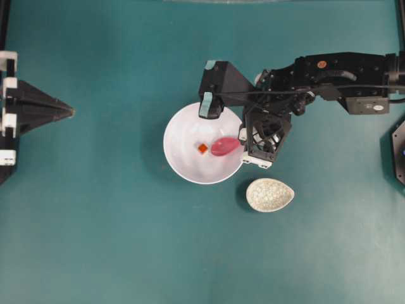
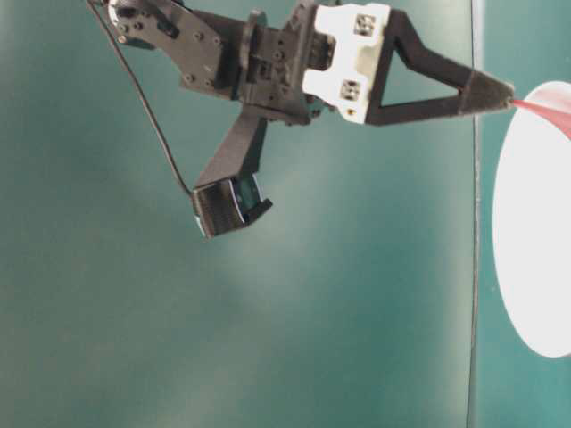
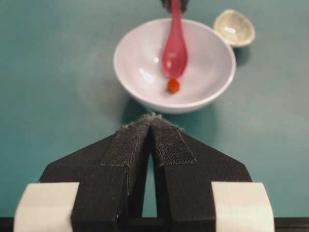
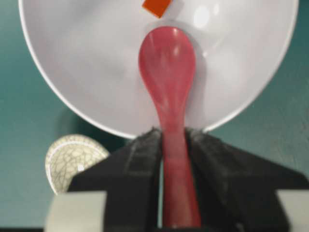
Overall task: Grip the spoon and scoop the red block from the bowl with right arm.
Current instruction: 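Lower the spoon into the bowl and slide it under the red cube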
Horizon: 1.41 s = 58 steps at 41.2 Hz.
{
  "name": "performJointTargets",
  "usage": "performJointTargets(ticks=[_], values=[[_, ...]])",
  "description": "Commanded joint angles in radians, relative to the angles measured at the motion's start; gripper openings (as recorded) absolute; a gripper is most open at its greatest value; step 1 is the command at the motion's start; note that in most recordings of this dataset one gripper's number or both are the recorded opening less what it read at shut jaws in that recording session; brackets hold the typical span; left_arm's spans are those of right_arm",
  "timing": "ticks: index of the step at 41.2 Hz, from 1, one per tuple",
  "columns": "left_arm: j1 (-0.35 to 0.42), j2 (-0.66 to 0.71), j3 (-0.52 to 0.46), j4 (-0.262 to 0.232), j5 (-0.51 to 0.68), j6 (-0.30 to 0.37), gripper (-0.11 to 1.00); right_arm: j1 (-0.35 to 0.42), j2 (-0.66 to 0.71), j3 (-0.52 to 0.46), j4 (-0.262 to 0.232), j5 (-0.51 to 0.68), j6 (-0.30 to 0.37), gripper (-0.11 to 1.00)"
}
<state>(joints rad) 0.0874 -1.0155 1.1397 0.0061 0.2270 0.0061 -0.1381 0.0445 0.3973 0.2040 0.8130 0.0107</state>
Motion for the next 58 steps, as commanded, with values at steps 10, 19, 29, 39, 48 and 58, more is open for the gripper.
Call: performJointTargets(ticks=[10,19,29,39,48,58], values=[[0.003,0.003,-0.014,0.002,-0.006,-0.002,0.0,0.014,0.035,-0.071,-0.002,-0.041,-0.006,0.24],[0.003,0.003,-0.014,0.002,-0.006,-0.002,0.0,0.017,0.064,-0.114,-0.002,-0.064,-0.008,0.24],[0.003,0.003,-0.014,0.002,-0.006,-0.003,0.0,0.017,0.077,-0.138,-0.02,-0.092,-0.002,0.24],[0.003,0.003,-0.014,0.002,-0.008,-0.006,0.0,0.017,0.072,-0.141,-0.043,-0.092,0.005,0.24],[0.003,0.003,-0.014,0.003,-0.008,-0.006,0.0,0.017,0.038,-0.143,-0.055,-0.092,0.005,0.24],[0.003,0.003,-0.014,0.003,-0.008,-0.008,0.0,0.017,0.014,-0.137,-0.06,-0.115,0.008,0.24]])
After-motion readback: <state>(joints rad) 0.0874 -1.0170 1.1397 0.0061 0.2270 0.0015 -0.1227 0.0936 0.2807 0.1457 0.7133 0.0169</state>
